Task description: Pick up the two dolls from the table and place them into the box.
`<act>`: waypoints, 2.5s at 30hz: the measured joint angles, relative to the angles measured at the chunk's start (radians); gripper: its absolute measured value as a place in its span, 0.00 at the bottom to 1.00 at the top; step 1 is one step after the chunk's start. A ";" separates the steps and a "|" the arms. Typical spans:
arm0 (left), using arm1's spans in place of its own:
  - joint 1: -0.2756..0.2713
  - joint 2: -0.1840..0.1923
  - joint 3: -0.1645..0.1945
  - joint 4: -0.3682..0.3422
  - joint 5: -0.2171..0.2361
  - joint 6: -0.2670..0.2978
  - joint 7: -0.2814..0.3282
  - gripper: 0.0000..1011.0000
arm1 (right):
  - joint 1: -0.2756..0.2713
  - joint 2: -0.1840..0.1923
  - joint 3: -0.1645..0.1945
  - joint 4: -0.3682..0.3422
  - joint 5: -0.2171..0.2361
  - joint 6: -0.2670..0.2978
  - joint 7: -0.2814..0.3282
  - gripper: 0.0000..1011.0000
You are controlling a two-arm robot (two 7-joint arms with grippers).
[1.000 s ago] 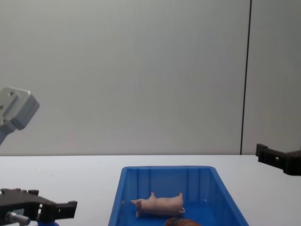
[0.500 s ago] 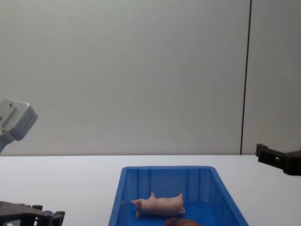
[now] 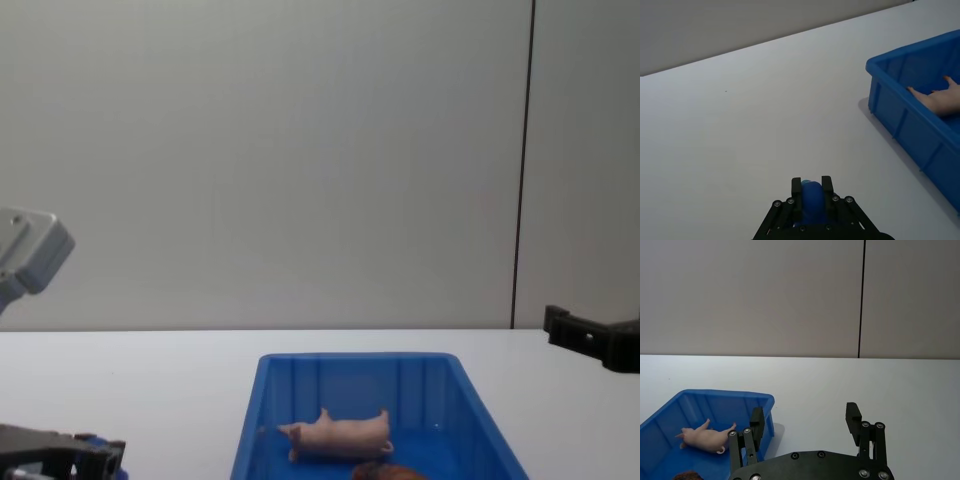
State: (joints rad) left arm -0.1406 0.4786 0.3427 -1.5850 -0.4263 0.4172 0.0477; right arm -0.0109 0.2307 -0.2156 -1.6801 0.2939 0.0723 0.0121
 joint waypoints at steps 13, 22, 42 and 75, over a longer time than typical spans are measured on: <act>-0.012 -0.004 -0.009 -0.048 0.022 -0.067 -0.031 0.17 | 0.000 0.000 0.000 0.000 0.000 0.000 0.000 0.99; -0.043 -0.013 -0.013 -0.079 0.041 -0.123 -0.127 0.12 | 0.000 0.000 0.000 0.000 0.000 0.000 0.000 0.99; -0.124 -0.072 0.014 -0.070 0.056 -0.188 -0.369 0.17 | 0.000 0.000 0.000 0.000 0.000 0.000 0.000 0.99; -0.196 -0.158 0.068 -0.016 0.091 -0.201 -0.527 0.99 | 0.000 0.000 0.000 0.000 0.000 0.000 0.000 0.99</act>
State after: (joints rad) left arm -0.3370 0.3205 0.4104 -1.6005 -0.3356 0.2166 -0.4793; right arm -0.0109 0.2307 -0.2156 -1.6800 0.2939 0.0723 0.0121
